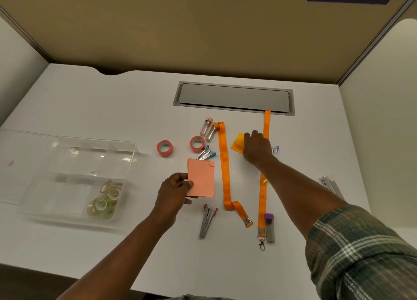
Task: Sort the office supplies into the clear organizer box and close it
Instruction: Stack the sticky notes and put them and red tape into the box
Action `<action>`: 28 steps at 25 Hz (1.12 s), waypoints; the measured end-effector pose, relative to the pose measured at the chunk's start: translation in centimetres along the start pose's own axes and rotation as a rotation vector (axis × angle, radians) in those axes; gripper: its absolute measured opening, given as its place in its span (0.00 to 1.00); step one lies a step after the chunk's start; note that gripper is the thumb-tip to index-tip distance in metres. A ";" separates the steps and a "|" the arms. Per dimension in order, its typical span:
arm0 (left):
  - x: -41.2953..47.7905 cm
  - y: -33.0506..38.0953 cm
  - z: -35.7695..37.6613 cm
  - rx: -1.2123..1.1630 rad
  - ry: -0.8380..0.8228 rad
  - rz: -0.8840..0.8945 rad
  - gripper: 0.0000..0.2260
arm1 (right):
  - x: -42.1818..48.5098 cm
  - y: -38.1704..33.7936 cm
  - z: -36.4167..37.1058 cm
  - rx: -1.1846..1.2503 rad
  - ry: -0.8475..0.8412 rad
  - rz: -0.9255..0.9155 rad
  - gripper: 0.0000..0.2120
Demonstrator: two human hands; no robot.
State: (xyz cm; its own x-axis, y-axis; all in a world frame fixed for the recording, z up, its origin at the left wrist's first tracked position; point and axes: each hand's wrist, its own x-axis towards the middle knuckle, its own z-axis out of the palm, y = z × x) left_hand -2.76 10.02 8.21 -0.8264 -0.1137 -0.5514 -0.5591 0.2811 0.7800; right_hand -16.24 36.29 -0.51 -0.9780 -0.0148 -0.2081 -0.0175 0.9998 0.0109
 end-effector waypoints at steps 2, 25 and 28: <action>-0.4 -0.2 -0.1 -0.006 -0.006 0.002 0.10 | -0.6 -0.1 0.2 0.039 0.017 0.008 0.23; -3.4 -1.4 -2.0 -0.104 0.022 0.023 0.08 | -4.6 -2.9 -0.8 0.876 -0.048 0.312 0.20; -2.9 -0.3 -1.9 -0.187 -0.010 0.016 0.08 | -8.2 -4.4 -3.0 1.242 -0.055 0.287 0.26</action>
State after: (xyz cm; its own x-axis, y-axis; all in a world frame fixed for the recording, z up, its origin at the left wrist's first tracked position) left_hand -0.34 8.41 10.10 -0.8352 -0.1005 -0.5407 -0.5492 0.1007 0.8296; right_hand -8.76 32.00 4.05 -0.9040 0.1736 -0.3906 0.4266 0.3086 -0.8502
